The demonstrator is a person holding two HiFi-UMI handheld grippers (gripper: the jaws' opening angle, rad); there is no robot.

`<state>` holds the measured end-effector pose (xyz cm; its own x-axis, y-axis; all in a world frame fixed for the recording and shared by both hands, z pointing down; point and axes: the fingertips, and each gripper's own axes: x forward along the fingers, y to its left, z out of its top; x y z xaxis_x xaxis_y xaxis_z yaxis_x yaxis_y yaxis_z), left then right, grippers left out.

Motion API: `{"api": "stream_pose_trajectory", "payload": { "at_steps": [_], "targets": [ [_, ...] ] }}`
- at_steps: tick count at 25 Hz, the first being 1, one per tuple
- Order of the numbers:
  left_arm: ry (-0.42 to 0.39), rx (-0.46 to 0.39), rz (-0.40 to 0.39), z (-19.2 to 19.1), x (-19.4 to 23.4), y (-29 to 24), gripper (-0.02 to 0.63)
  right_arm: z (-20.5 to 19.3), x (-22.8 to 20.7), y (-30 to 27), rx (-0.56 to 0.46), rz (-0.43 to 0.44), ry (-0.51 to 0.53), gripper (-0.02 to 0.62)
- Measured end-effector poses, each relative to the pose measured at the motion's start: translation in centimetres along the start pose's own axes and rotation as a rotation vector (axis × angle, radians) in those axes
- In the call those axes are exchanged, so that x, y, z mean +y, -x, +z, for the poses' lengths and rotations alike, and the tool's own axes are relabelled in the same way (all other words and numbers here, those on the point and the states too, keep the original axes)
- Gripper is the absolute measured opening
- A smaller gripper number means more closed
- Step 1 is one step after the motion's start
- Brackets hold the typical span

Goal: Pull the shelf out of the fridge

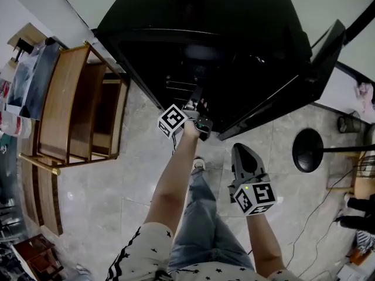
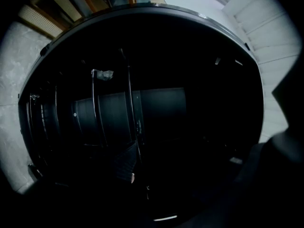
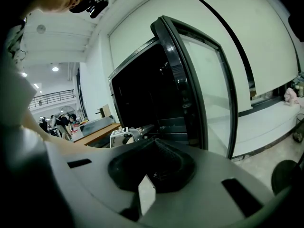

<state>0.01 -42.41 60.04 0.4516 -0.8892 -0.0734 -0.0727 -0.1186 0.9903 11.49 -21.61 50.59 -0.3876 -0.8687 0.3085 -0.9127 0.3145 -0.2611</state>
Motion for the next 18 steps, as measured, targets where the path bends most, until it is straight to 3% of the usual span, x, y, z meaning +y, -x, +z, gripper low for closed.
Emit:
{"api": "stream_pose_trajectory", "payload": {
  "at_steps": [12,14,18],
  "targets": [
    [0.058,-0.005,0.015,1.6,2.6,-5.0,0.208,-1.2,-1.5,-2.3,0.028,-0.017,-0.026,-0.006],
    [0.058,0.002,0.025,1.6,2.8,-5.7,0.179,-1.3,-1.6,-2.5,0.030,-0.019,-0.029,-0.006],
    [0.085,-0.023,0.078,1.9,3.7,-6.2,0.062,-1.2,-1.8,-2.9,0.027,-0.024,-0.036,-0.006]
  ]
}}
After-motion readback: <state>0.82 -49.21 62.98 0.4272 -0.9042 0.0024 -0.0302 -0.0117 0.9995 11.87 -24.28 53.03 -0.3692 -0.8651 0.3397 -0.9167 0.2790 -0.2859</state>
